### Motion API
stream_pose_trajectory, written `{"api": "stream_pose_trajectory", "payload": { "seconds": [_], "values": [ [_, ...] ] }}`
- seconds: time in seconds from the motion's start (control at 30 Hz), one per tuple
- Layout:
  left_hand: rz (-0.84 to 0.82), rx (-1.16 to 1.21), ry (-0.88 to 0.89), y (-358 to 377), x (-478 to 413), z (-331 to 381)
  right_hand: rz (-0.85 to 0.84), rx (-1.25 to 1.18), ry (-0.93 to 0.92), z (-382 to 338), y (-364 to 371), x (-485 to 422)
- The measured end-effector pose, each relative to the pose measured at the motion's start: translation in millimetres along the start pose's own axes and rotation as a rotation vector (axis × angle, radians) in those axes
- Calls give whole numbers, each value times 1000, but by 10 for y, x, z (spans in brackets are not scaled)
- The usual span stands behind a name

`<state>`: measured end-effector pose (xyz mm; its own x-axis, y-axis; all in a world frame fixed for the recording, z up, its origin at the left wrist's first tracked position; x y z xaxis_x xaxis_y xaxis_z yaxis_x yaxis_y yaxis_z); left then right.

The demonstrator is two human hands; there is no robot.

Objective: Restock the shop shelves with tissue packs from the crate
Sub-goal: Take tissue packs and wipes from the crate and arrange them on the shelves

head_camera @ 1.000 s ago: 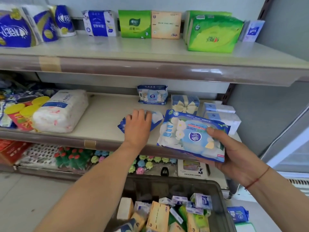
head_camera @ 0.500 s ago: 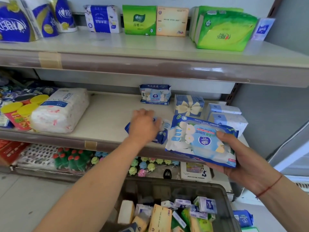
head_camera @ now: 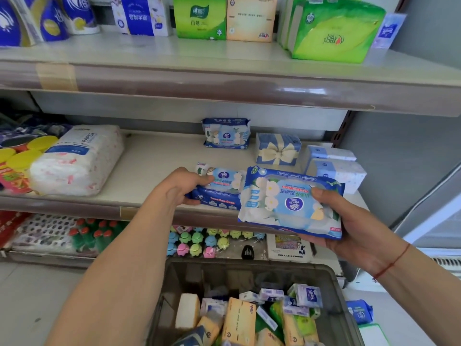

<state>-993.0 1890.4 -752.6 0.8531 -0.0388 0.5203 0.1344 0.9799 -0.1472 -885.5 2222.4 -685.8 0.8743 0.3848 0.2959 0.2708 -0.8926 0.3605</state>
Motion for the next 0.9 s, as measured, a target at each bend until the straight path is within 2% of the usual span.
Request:
{"api": "stream_pose_trajectory", "payload": {
  "seconds": [0.17, 0.33, 0.57, 0.73, 0.9],
  "values": [
    [-37, 78, 39, -17, 108, -106, 37, -11, 9, 59, -41, 57],
    [-173, 180, 52, -18, 227, -194, 44, -47, -4, 30, -46, 79],
    [84, 295, 402, -224, -69, 83, 0, -53, -35, -41, 78, -32],
    [178, 21, 440, -279, -499, 158, -77, -68, -48, 42, 223, -220],
    [200, -69, 465, -455, -942, 409, -119, -85, -70, 21, 345, -427]
  ]
}}
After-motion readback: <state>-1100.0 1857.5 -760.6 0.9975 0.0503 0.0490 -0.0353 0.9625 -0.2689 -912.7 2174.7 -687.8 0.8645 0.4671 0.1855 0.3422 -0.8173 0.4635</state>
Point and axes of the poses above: each hand's wrist, its own x-axis away from the middle knuckle, its own y-axis out of the palm, z = x × y, the point moved 6 cm from there along -x, towards the middle knuckle, and after that the axes turned 14 degrees about -z, right-handed, at the moved point
